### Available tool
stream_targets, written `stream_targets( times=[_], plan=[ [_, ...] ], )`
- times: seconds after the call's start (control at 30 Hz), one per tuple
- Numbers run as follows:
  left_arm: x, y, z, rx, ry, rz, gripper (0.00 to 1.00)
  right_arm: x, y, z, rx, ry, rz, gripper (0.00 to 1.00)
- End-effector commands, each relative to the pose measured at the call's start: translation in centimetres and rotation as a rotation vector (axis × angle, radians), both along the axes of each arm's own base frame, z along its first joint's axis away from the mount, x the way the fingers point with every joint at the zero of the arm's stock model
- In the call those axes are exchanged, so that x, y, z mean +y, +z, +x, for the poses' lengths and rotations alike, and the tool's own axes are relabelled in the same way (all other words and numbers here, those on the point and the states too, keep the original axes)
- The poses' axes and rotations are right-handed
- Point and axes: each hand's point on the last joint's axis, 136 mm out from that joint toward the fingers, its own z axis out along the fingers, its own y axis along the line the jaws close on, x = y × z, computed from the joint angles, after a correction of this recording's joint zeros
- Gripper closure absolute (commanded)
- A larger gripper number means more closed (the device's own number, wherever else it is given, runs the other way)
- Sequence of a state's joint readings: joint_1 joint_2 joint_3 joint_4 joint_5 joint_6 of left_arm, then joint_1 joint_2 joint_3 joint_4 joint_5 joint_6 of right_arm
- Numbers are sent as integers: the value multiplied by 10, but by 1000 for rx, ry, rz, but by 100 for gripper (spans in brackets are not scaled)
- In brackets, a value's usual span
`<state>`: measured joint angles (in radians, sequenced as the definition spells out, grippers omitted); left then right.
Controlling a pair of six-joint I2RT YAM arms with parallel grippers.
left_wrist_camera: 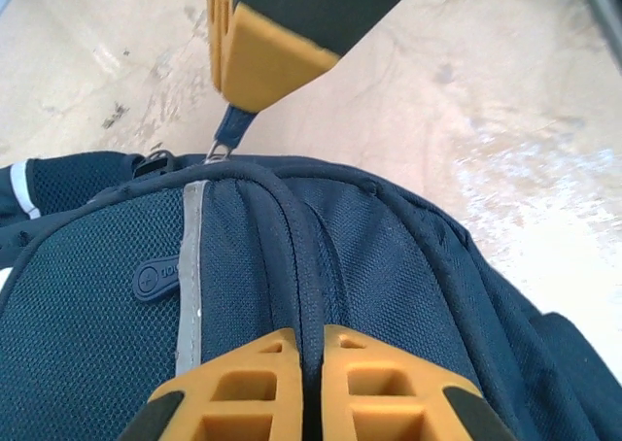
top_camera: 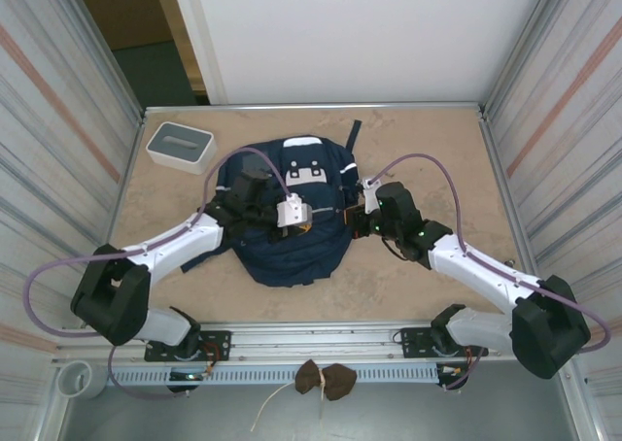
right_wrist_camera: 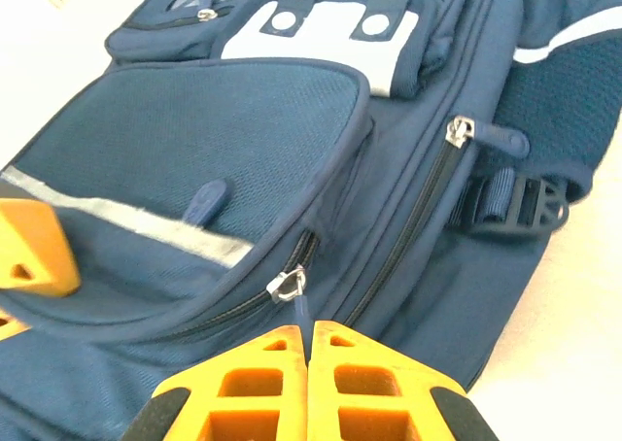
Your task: Pack the student bag
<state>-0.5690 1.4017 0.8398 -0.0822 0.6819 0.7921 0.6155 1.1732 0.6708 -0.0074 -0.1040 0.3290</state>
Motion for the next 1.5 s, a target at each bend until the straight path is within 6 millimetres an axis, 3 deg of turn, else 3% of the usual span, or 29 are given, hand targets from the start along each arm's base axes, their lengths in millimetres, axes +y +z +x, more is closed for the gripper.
stream_targets(
  times=[0.0,0.23,0.33,0.5,0.63,0.73,0.83,0.9,0.93,1.03,1.13,1.27,1.47],
  plan=[
    [-8,45,-32,-33,-196,-176,100,-27,-14,22,-4,-140,-83,100],
    [-16,51,-35,-15,-261,-207,99,-21,-21,44,25,-170,-55,99],
    [-19,49,-33,-9,-261,-192,99,-23,-19,40,50,-146,-50,83],
    [-22,42,-34,-5,-260,-171,99,-44,-19,36,124,-194,51,56],
    [-24,37,-34,7,-264,-162,98,-63,-36,68,271,-317,129,41],
    [-26,37,-35,12,-269,-158,98,-67,-56,99,353,-369,155,38],
    [-28,37,-35,11,-274,-156,98,-56,-74,122,421,-350,199,42],
    [-29,35,-33,14,-268,-147,98,-48,-80,128,441,-330,224,50],
    [-29,33,-32,16,-263,-139,98,-48,-80,130,442,-332,224,58],
    [-27,26,-26,2,-232,-107,97,-63,-79,129,417,-370,185,83],
    [-28,23,-13,-28,-190,-92,96,-87,-73,125,389,-424,158,94],
    [-34,21,12,-49,-126,-56,95,-111,-65,127,363,-474,137,98],
    [-51,9,42,-39,-75,-10,86,-114,-66,154,378,-465,99,93]
  ],
)
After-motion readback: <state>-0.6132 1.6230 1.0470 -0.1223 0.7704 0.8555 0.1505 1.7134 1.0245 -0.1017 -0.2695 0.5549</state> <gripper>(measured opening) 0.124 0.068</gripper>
